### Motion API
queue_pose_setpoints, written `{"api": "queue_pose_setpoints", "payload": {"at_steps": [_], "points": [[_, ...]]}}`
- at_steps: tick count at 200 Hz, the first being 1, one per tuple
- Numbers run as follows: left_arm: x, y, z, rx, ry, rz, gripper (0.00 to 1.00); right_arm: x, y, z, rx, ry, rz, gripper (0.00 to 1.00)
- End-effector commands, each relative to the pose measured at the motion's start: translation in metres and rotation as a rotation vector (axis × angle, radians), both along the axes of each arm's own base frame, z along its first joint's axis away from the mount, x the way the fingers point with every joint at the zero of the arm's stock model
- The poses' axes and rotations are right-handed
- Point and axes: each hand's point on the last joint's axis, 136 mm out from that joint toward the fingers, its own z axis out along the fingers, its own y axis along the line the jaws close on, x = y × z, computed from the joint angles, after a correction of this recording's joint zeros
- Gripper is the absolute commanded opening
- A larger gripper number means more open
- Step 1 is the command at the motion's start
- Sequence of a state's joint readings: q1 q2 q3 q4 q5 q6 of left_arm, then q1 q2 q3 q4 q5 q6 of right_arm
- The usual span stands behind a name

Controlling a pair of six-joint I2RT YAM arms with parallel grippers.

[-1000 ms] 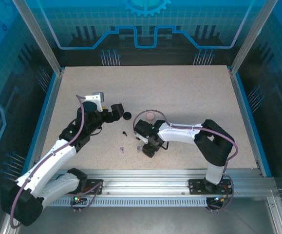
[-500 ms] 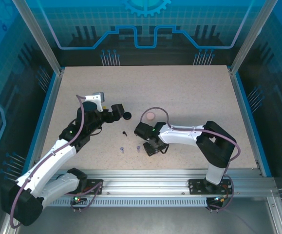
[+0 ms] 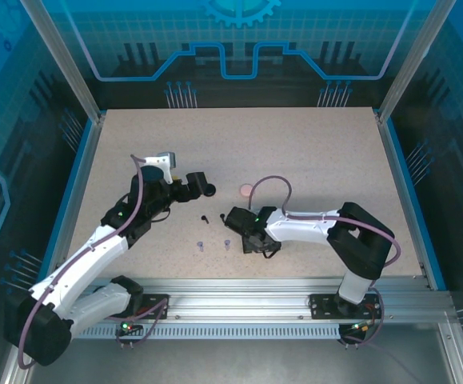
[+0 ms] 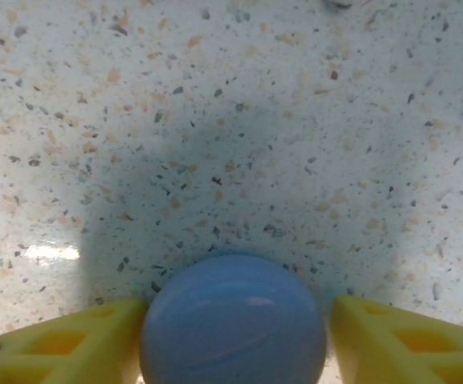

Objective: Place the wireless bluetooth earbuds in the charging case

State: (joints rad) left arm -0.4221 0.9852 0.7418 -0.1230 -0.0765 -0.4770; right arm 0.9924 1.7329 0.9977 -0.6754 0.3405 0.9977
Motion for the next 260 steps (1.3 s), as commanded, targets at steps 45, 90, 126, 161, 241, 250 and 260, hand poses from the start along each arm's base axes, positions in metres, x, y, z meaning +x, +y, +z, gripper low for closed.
{"api": "queue_pose_setpoints", "payload": {"at_steps": [45, 90, 126, 161, 241, 250, 260], "points": [[0.000, -0.008, 0.027, -0.032, -0.054, -0.032, 0.99, -0.002, 0.008, 0.001, -0.063, 0.040, 0.274, 0.74], [-0.001, -0.009, 0.023, -0.031, -0.044, -0.038, 0.99, -0.002, 0.011, -0.001, -0.057, 0.068, 0.324, 0.72], [-0.002, -0.009, 0.024, -0.031, -0.043, -0.044, 0.99, -0.005, 0.011, -0.007, -0.049, 0.084, 0.322, 0.68], [-0.002, -0.010, 0.025, -0.029, -0.047, -0.049, 0.99, -0.008, 0.004, -0.011, -0.052, 0.094, 0.311, 0.66], [-0.002, -0.012, 0.027, -0.042, -0.054, -0.059, 0.99, -0.017, -0.009, -0.021, -0.031, 0.124, 0.268, 0.57], [-0.002, -0.012, 0.027, -0.043, -0.055, -0.058, 0.99, -0.018, -0.009, -0.022, -0.032, 0.127, 0.266, 0.56], [-0.002, -0.013, 0.027, -0.048, -0.057, -0.065, 0.99, -0.018, -0.009, -0.022, -0.029, 0.130, 0.266, 0.54]]}}
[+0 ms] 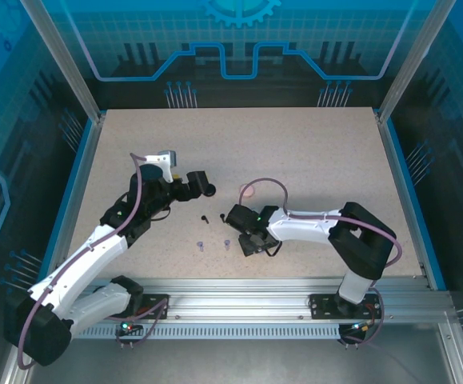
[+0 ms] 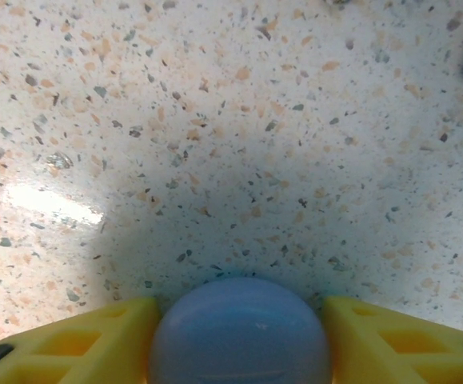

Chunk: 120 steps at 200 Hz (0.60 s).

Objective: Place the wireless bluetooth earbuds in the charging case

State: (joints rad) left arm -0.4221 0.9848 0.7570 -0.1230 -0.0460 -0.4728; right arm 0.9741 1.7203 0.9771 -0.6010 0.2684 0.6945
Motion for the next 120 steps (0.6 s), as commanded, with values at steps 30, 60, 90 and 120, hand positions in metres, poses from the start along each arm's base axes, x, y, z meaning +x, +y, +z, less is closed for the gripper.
{"api": "queue_pose_setpoints", "payload": {"at_steps": [30, 60, 90, 120], "points": [[-0.002, -0.011, 0.020, -0.060, -0.070, -0.049, 0.99, -0.018, -0.017, -0.014, -0.039, 0.086, -0.019, 0.46], [-0.002, -0.014, 0.015, -0.085, -0.090, -0.058, 0.99, -0.008, -0.005, 0.013, 0.054, 0.029, -0.047, 0.44], [-0.002, -0.022, 0.011, -0.109, -0.092, -0.095, 0.99, 0.010, 0.005, 0.056, 0.173, -0.056, -0.086, 0.43], [-0.003, -0.029, 0.010, -0.147, -0.112, -0.127, 0.99, 0.038, 0.001, 0.106, 0.316, -0.159, -0.188, 0.44]]}}
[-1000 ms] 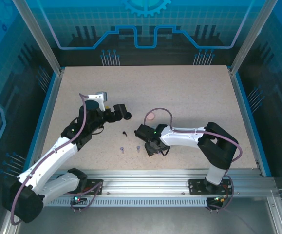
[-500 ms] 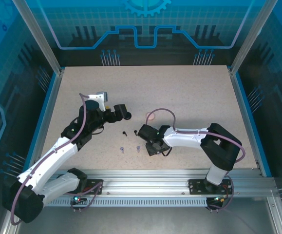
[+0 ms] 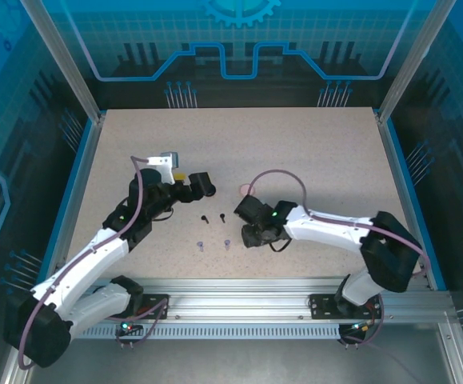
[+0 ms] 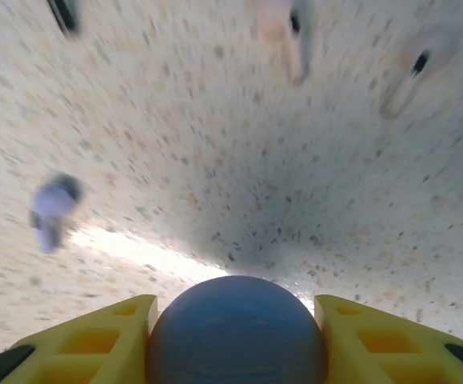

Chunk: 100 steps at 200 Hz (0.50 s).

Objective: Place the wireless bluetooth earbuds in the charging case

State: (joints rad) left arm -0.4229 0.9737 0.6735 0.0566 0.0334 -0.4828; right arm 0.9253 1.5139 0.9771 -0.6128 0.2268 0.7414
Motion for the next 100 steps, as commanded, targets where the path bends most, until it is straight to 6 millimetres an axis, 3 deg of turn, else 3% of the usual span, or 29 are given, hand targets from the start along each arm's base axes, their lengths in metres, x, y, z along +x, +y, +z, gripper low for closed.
{"api": "queue_pose_setpoints", "payload": {"at_steps": [1, 52, 100], "points": [[-0.003, -0.014, 0.005, -0.068, -0.031, -0.059, 0.99, 0.026, -0.003, 0.047, 0.130, -0.082, -0.111, 0.44], [-0.006, -0.026, 0.002, -0.142, -0.084, -0.119, 0.99, 0.083, -0.020, 0.122, 0.423, -0.202, -0.388, 0.41], [-0.009, -0.045, 0.000, -0.195, -0.130, -0.186, 0.99, 0.113, -0.010, 0.154, 0.568, -0.217, -0.590, 0.40]]}}
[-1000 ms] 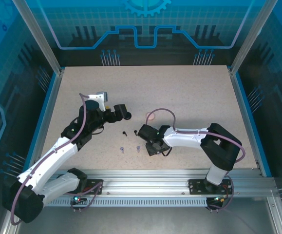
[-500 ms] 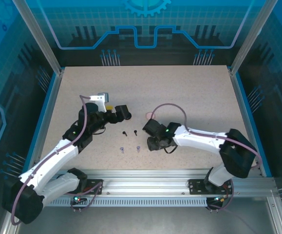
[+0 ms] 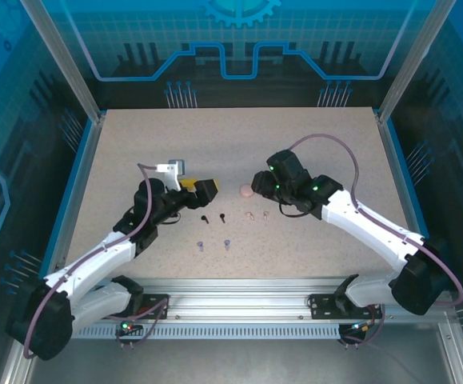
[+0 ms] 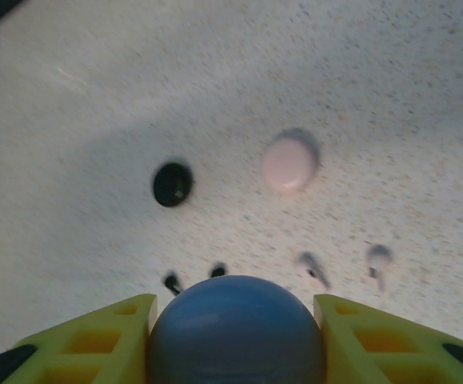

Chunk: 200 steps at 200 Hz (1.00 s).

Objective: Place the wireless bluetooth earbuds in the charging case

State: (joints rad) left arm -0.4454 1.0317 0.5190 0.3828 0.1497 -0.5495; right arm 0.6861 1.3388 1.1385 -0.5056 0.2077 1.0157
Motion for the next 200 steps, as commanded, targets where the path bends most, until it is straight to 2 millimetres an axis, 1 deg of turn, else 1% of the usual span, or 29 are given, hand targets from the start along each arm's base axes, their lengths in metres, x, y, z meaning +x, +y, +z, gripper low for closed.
{"api": "queue_pose_setpoints", "payload": {"at_steps": [1, 29, 62, 133, 162, 200], "points": [[-0.004, -0.016, 0.018, -0.071, -0.081, -0.065, 0.99, 0.019, 0.009, 0.021, 0.125, -0.004, -0.123, 0.40], [-0.006, -0.028, 0.015, -0.094, -0.106, -0.100, 0.99, 0.028, 0.013, 0.023, 0.172, 0.013, -0.201, 0.40], [-0.005, -0.038, 0.012, -0.139, -0.127, -0.122, 0.97, 0.027, 0.020, 0.020, 0.208, 0.027, -0.260, 0.39], [0.005, -0.072, -0.005, -0.186, -0.121, -0.186, 0.83, 0.030, 0.040, 0.020, 0.240, 0.030, -0.260, 0.39], [0.008, -0.078, -0.010, -0.231, -0.128, -0.195, 0.75, 0.031, 0.043, 0.019, 0.237, 0.031, -0.257, 0.39], [0.011, -0.083, -0.011, -0.295, -0.147, -0.194, 0.73, 0.032, 0.044, 0.016, 0.228, 0.032, -0.259, 0.39]]}}
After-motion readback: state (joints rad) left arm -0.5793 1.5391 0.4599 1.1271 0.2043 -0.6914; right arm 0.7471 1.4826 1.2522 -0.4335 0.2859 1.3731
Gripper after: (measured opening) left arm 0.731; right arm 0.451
